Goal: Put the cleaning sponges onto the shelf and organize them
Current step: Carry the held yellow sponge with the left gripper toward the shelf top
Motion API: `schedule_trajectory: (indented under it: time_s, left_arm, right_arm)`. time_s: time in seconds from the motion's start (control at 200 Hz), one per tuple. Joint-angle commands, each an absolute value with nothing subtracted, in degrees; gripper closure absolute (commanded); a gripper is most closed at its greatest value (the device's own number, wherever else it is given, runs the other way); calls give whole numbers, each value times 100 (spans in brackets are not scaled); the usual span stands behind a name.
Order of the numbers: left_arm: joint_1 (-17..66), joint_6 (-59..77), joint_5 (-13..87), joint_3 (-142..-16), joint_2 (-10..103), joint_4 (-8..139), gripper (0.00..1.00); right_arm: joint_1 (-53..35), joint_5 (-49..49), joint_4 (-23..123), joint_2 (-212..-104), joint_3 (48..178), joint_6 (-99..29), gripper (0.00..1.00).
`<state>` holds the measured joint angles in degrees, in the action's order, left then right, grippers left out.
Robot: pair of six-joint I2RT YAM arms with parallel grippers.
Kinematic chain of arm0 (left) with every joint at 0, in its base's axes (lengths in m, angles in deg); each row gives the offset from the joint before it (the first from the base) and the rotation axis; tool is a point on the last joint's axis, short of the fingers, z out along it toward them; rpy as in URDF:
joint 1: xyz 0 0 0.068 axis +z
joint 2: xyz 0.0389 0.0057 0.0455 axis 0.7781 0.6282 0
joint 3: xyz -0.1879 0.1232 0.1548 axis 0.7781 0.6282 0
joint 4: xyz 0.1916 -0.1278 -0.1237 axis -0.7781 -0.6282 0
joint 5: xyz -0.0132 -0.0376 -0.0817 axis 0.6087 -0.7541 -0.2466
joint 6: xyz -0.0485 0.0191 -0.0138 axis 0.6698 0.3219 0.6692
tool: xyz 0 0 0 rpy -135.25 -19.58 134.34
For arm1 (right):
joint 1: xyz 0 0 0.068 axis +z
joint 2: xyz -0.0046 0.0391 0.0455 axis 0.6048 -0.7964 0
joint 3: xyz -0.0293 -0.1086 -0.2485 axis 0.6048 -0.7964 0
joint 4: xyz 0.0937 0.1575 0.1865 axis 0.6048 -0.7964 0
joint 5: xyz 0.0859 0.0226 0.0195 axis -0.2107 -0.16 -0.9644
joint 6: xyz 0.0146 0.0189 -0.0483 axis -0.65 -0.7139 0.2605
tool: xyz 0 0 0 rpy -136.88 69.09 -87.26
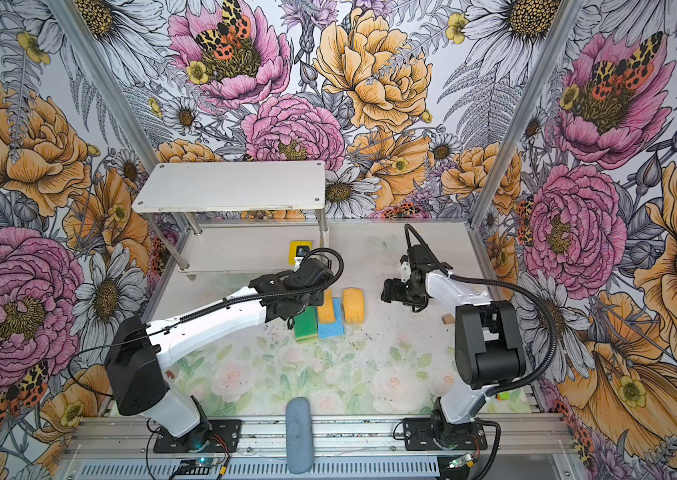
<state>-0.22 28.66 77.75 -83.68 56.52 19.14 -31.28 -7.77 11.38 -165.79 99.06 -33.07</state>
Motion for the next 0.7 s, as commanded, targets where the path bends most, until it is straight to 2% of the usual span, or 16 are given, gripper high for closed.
schedule_trajectory:
  time_s: [0.0,0.365,0.696]
  left_arm:
    - [92,2435,8001,-8053,5249,2273,41]
    - [1012,2454,7144,-6650,4170,3237,40]
    - [1354,2208,7093,-6386,4157,3411,39]
  right_arm:
    - [-3115,-830,1243,-16526,10122,-3492,15]
    - [-3054,-799,1245,-16642,10435,-3714,15]
    - [-3038,-834,1243,-16821,10608,-3691,15]
